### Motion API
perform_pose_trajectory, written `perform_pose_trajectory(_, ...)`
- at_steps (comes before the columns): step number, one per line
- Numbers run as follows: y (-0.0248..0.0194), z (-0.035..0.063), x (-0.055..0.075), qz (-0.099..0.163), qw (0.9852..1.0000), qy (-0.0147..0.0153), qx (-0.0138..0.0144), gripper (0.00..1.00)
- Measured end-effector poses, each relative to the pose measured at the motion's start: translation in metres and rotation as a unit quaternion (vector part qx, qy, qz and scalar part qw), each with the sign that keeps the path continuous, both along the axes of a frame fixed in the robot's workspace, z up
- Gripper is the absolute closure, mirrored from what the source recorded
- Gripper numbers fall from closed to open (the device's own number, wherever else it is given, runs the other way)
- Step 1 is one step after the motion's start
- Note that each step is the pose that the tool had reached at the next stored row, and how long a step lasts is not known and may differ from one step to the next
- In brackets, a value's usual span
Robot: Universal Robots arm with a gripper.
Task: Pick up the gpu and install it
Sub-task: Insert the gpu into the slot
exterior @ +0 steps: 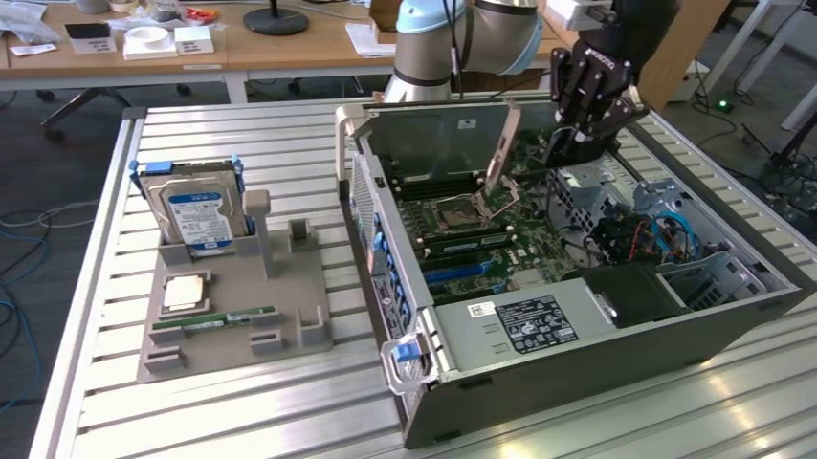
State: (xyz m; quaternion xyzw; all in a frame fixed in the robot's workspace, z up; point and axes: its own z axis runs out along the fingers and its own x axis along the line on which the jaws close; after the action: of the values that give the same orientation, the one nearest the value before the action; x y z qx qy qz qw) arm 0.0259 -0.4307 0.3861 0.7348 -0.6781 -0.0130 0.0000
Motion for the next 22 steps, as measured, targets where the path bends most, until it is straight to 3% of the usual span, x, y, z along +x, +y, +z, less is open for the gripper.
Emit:
perform_pose_trajectory(3, 0.0, -0.0029, -0.0023, 0.0, 1.0, -0.0069, 0.0, 0.73)
perform_pose_trajectory(5, 0.0, -0.0046, -0.0027, 0.0, 1.0, -0.009, -0.0001, 0.73)
perform_pose_trajectory(22, 0.0002, -0.0054, -0.0032, -0.01, 0.9999, -0.009, -0.0003, 0.73)
